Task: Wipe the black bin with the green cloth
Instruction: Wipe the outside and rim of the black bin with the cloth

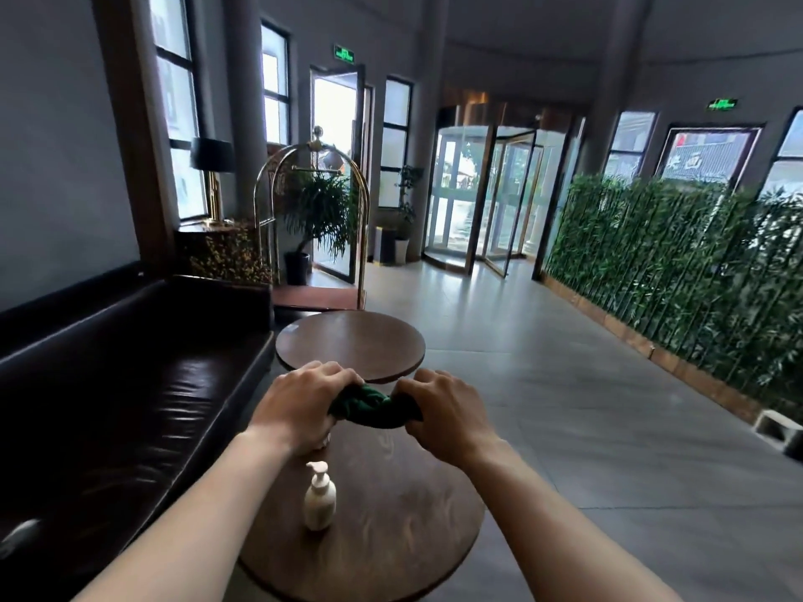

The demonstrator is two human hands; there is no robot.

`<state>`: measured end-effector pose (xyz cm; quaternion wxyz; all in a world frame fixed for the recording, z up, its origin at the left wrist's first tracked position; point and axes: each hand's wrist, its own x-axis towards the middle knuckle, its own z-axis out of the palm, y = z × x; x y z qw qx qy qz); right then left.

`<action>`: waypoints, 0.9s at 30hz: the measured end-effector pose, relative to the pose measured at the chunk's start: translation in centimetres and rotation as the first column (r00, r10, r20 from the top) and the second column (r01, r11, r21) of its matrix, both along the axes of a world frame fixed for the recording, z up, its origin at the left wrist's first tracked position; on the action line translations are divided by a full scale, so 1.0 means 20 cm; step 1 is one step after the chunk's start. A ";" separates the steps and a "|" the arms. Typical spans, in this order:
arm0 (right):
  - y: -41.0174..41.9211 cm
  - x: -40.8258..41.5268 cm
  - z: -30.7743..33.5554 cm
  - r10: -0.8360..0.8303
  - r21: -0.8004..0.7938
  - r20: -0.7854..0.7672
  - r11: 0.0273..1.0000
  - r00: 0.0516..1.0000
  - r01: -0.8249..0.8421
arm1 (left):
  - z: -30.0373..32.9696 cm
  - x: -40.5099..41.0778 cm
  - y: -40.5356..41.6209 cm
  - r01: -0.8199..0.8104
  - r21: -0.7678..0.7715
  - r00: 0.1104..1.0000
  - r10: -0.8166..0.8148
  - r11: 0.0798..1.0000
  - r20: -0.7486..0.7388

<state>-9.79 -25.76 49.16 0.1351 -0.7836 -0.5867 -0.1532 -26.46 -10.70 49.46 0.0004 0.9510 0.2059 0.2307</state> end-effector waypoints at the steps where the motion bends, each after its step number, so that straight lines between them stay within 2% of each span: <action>1: -0.03 0.00 0.01 0.005 0.009 0.000 1.000 1.000 -0.005 | 0.02 0.00 -0.03 -0.004 0.002 1.000 0.004 1.000 -0.005; 7: -0.22 0.05 0.07 0.026 0.040 0.011 0.999 1.000 -0.027 | 0.07 0.00 -0.25 -0.023 0.013 1.000 0.023 1.000 -0.010; 15: -0.44 0.12 0.01 0.073 0.064 -0.039 0.995 0.997 -0.070 | 0.06 0.03 -0.50 -0.069 0.038 0.993 0.072 0.997 -0.093; 27: -0.61 0.09 -0.10 0.058 0.057 -0.062 0.997 0.996 -0.054 | -0.06 0.02 -0.65 -0.050 0.000 0.993 0.050 0.999 -0.103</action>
